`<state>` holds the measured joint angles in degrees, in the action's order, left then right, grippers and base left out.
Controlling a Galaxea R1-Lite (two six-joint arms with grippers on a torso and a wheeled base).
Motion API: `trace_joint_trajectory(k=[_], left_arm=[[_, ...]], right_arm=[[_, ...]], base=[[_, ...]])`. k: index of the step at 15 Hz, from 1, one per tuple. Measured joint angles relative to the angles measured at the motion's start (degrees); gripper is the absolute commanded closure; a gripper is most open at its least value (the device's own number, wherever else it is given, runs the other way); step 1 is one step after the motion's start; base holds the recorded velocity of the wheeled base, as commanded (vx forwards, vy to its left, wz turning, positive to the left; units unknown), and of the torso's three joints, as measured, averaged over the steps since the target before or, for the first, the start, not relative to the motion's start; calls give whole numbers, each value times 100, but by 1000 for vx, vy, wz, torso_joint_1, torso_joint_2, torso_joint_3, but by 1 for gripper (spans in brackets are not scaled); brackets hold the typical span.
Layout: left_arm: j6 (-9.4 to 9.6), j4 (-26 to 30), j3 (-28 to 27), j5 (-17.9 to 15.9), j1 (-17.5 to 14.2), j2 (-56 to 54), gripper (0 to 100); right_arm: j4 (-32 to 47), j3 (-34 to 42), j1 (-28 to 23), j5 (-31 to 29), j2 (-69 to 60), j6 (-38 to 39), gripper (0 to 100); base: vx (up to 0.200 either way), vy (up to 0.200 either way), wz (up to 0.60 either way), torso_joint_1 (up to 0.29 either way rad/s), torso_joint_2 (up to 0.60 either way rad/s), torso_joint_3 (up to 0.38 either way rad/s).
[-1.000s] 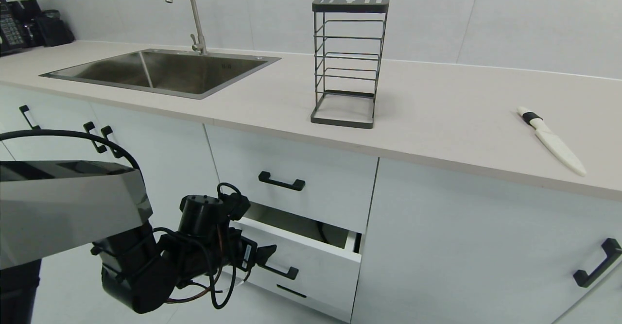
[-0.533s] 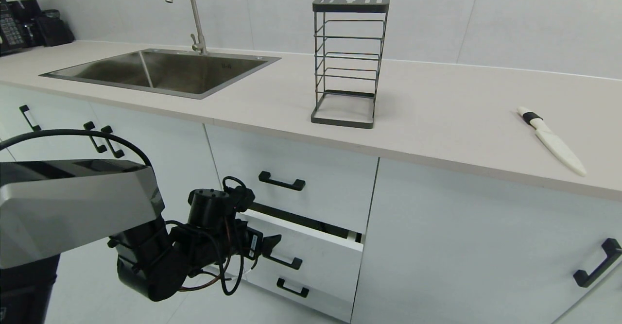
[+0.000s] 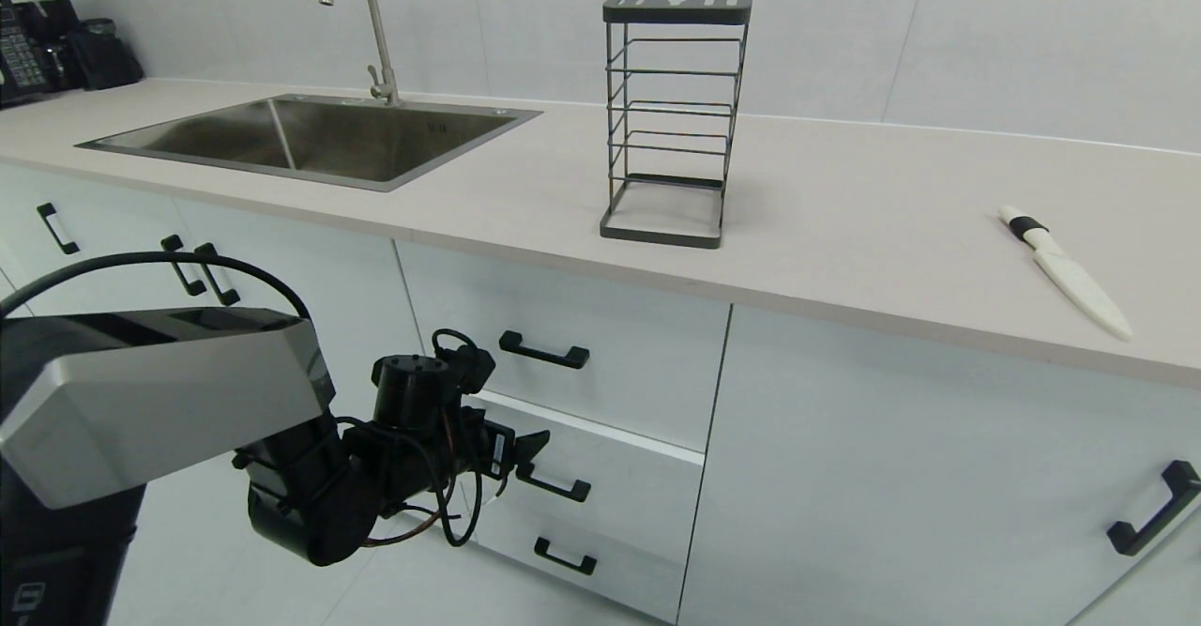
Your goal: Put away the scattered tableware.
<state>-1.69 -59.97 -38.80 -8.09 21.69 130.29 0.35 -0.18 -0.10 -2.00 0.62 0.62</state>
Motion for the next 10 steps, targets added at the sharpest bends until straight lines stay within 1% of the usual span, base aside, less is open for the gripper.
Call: trace_joint_trajectory(k=[4,6,10], left_arm=[[-18,-46,-83,2,-16,113,0],[-82,-154,-182,0,-20,177,0],[-84,-178,-177,20,5,232,0]], right_arm=[[0,0,0,-2,0,-2,0],[-2,0,0,0,0,-2,0],[0,0,0,-2,0,-2,0]], base=[[0,0,0,0,0,0],[0,0,0,0,0,0],[0,0,0,0,0,0]])
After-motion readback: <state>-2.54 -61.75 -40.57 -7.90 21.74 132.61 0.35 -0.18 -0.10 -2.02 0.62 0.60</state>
